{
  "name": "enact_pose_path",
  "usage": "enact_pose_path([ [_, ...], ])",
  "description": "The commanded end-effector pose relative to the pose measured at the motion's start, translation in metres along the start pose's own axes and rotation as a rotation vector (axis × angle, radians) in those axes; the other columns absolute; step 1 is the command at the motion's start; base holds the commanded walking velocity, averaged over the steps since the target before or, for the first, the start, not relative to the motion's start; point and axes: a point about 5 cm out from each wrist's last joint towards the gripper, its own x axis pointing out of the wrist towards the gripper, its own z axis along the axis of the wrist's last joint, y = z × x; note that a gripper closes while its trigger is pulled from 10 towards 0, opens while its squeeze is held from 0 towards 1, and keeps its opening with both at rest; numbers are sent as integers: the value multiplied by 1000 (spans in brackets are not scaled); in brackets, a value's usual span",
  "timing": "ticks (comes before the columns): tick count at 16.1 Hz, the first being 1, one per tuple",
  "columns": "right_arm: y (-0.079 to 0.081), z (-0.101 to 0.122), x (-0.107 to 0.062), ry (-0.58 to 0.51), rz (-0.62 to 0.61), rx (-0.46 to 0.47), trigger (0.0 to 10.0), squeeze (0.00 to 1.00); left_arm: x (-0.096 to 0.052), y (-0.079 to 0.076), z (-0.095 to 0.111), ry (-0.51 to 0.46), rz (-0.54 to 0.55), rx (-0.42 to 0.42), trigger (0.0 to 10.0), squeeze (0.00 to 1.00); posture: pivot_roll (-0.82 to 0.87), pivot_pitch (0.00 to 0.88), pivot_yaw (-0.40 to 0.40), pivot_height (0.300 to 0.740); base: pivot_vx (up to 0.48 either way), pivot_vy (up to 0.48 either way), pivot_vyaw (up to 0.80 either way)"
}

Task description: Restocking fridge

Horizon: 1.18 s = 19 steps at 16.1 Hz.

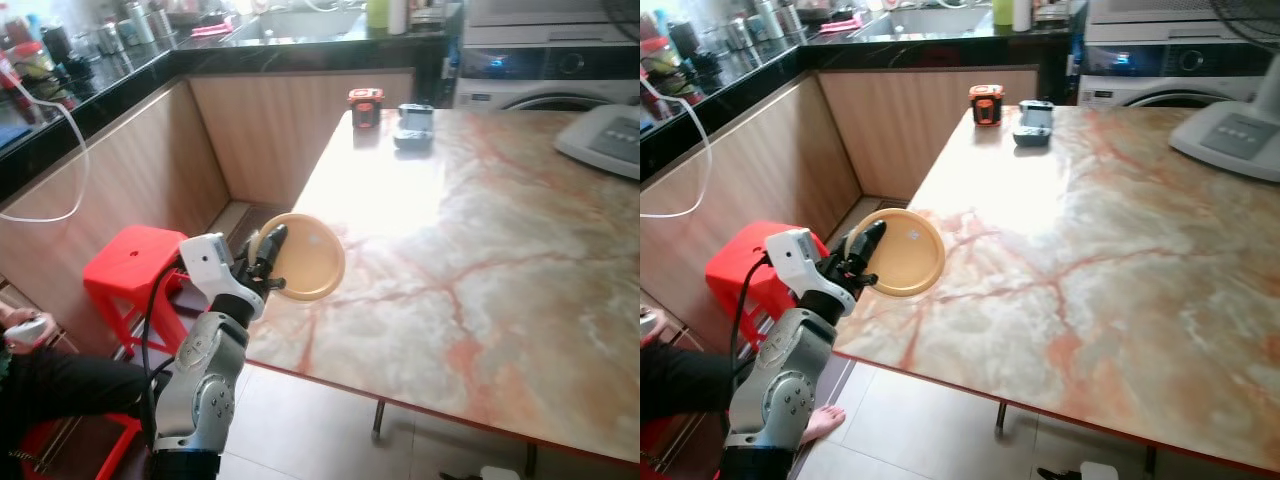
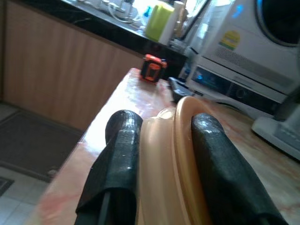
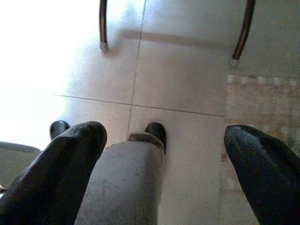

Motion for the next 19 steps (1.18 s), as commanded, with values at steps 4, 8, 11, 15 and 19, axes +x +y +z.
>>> enact_pose_path([
  [4,5,-6,-1,34,22,-1,10000,0,4,-7,-1,-18,-14,-28,10000,0,-37,0,137,740,0,190,-800],
  [8,4,-5,0,35,24,-7,10000,0,4,-6,-1,-25,-8,-29,10000,0,-40,0,133,740,0,0,-791],
  [11,4,-5,0,36,24,-8,10000,0,5,-6,-1,-25,-8,-31,10000,0,-39,0,132,740,0,0,-788],
  [15,4,-5,0,35,26,-13,10000,0,5,-7,-1,-25,-8,-35,10000,0,-39,0,131,740,0,62,-788],
  [19,4,-5,0,37,27,-16,10000,0,5,-7,-1,-26,-9,-37,10000,0,-40,0,131,740,0,258,-788],
])
